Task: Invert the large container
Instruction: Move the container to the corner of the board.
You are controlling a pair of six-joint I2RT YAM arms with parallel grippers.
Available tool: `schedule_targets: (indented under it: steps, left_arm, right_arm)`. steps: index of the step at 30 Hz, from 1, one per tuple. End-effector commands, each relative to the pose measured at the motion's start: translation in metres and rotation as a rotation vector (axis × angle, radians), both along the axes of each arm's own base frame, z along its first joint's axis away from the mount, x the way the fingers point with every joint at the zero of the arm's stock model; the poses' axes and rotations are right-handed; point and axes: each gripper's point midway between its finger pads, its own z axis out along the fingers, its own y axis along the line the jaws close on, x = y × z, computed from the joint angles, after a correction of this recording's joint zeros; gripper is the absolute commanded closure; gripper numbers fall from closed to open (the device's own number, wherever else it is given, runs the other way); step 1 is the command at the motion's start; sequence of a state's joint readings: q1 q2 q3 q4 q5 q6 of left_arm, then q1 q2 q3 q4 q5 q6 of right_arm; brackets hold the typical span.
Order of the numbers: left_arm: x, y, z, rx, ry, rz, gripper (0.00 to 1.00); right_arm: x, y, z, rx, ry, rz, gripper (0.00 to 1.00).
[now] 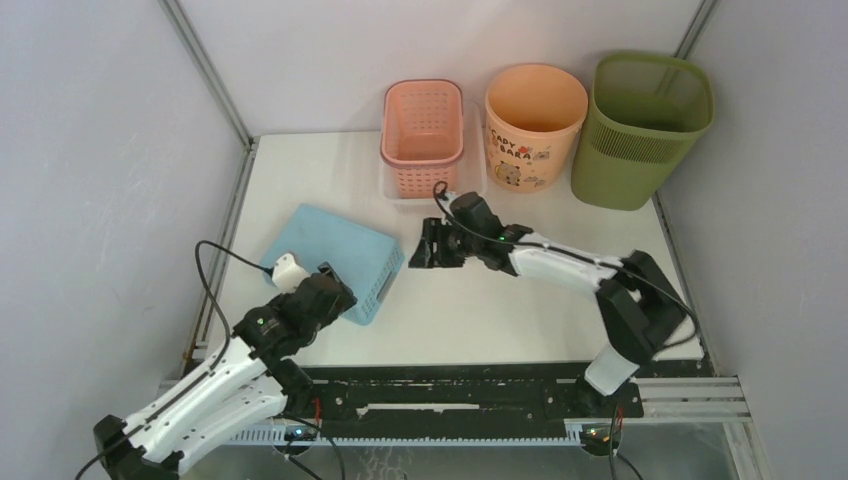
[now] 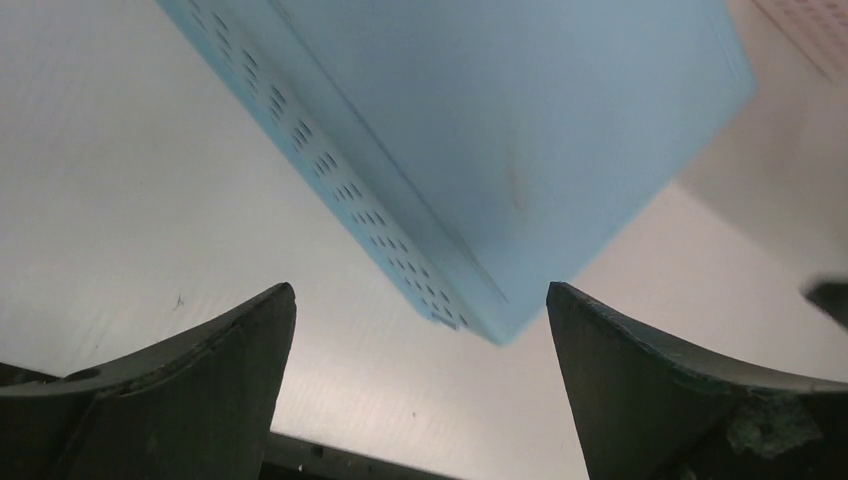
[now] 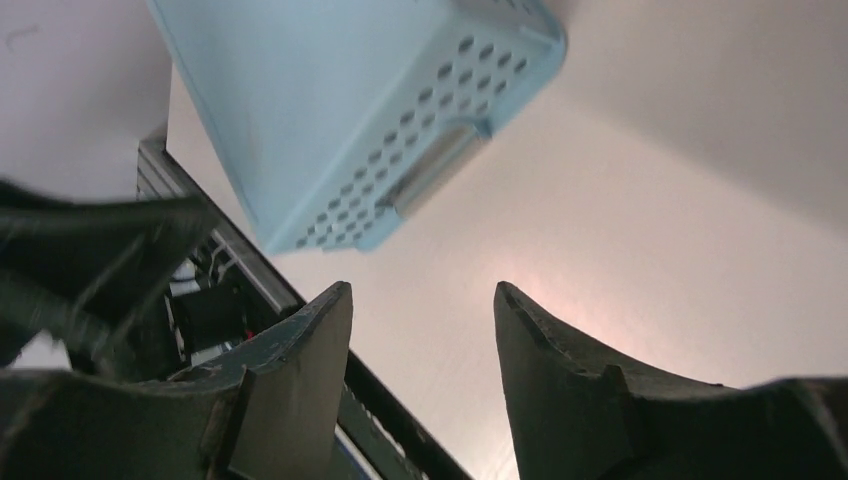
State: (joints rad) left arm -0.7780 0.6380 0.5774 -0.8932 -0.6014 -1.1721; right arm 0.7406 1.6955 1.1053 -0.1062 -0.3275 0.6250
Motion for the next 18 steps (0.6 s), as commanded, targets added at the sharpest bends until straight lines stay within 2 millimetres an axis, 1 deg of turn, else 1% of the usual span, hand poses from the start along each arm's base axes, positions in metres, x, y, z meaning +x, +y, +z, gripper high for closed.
schedule_targets:
  steps: [1,4,6,9,12,15,16,18]
  left_arm:
    - [0.022,-0.001,-0.013,-0.019,-0.005,-0.002,0.0]
    - [0.028,-0.005,-0.019,-0.019,0.003,-0.009,0.0]
    - [0.034,-0.013,-0.022,-0.035,0.005,-0.027,0.0]
    - [0.042,-0.02,-0.032,-0.05,0.024,-0.023,0.03]
    - [0.05,-0.017,-0.039,-0.07,0.025,0.021,0.1]
    - [0.057,-0.006,-0.043,-0.075,0.027,0.086,0.22]
    - [0.059,-0.004,-0.045,-0.079,0.032,0.096,0.24]
    - [0.066,0.007,-0.049,-0.089,0.039,0.141,0.28]
  right_arm:
    - [-0.021,-0.038,0.036,-0.019,-0.113,-0.008,0.37]
    - [-0.034,-0.063,0.047,-0.025,-0.145,-0.037,0.35]
    - [-0.038,-0.078,0.054,-0.024,-0.165,-0.062,0.35]
    - [-0.043,-0.098,0.054,-0.032,-0.177,-0.1,0.34]
    - [-0.045,-0.112,0.046,-0.05,-0.166,-0.12,0.34]
    - [-0.049,-0.119,0.041,-0.056,-0.161,-0.125,0.34]
    - [-0.05,-0.121,0.041,-0.054,-0.161,-0.13,0.34]
    - [-0.052,-0.124,0.04,-0.052,-0.159,-0.133,0.34]
